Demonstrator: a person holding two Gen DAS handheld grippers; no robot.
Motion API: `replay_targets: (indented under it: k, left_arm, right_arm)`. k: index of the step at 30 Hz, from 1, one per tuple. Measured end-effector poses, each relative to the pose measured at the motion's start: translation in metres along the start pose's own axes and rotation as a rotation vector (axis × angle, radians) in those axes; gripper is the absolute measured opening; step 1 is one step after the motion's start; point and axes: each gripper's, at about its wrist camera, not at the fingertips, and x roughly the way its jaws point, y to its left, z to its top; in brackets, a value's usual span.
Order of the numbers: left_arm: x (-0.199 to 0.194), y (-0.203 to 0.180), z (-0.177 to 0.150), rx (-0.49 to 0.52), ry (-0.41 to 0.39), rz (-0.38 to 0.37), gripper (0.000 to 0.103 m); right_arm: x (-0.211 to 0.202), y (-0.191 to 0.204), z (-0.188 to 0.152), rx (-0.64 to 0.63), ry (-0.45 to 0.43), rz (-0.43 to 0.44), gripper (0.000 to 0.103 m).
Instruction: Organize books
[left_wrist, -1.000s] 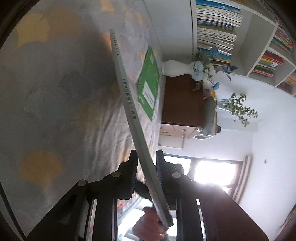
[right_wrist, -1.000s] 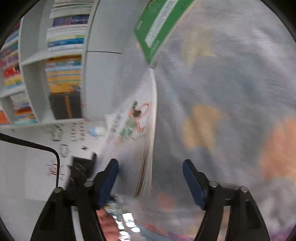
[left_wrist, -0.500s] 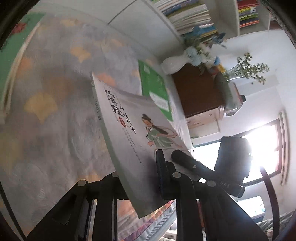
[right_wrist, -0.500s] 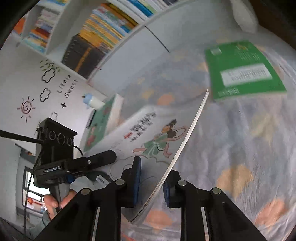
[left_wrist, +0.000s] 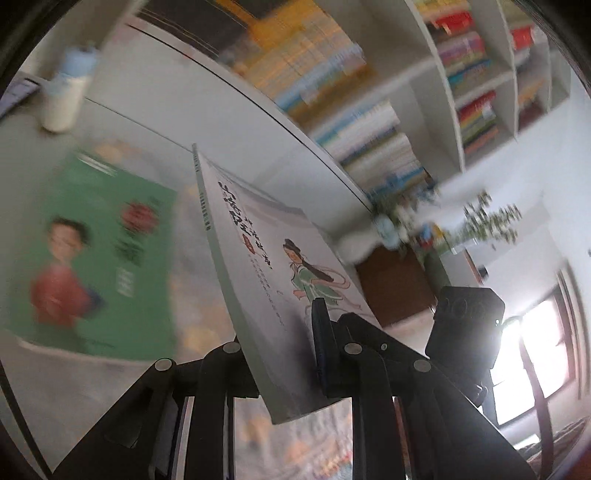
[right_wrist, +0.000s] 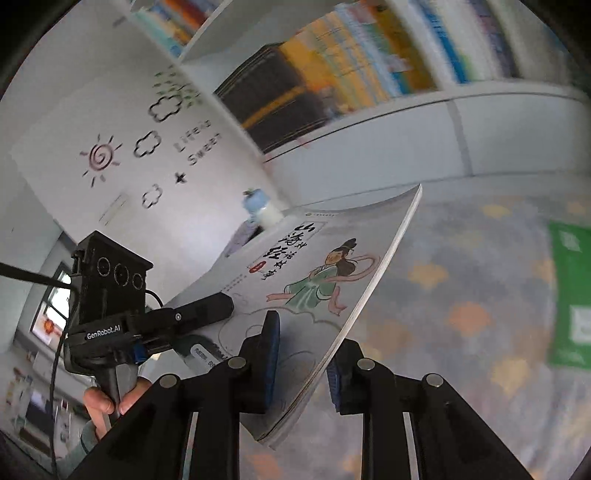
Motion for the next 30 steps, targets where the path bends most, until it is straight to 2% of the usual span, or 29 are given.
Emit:
replay_targets:
  k: [5, 11, 16, 22, 26, 28, 30]
  left_arm:
    - [-0.011, 0.053, 0.015, -0.075, -0.043, 0.089, 0.016]
    - [-0.007, 0.107, 0.023, -0.171, -0.043, 0.118, 0.016]
    - [0.0, 0.122, 0.024, -0.201, -0.034, 0.135, 0.016]
    - [-0.009, 0.143, 0.016, -0.252, -0.029, 0.204, 0.02]
    - [-0.026, 0.158, 0.006, -0.298, -0.055, 0.282, 0.02]
    - [-0.038, 0.165, 0.002, -0.331, -0.086, 0.282, 0.021]
    - [-0.051, 0.166, -0.002, -0.335, -0.106, 0.313, 0.021]
  right_arm:
    - [0.082, 0.02, 0.021, -0.037, 0.091, 0.047, 0.024]
    - [0.151, 0.021, 0.031, -0.05, 0.187, 0.071, 0.024]
    - [0.181, 0.014, 0.031, -0.058, 0.22, 0.062, 0.024]
    - [0.196, 0.0, 0.024, -0.015, 0.262, 0.053, 0.024]
    - [0.207, -0.007, 0.013, 0.016, 0.31, 0.041, 0.024]
    - [0.217, -0.01, 0.007, 0.034, 0.343, 0.033, 0.024]
    - [0.217, -0.01, 0.005, 0.022, 0.327, 0.043, 0.024]
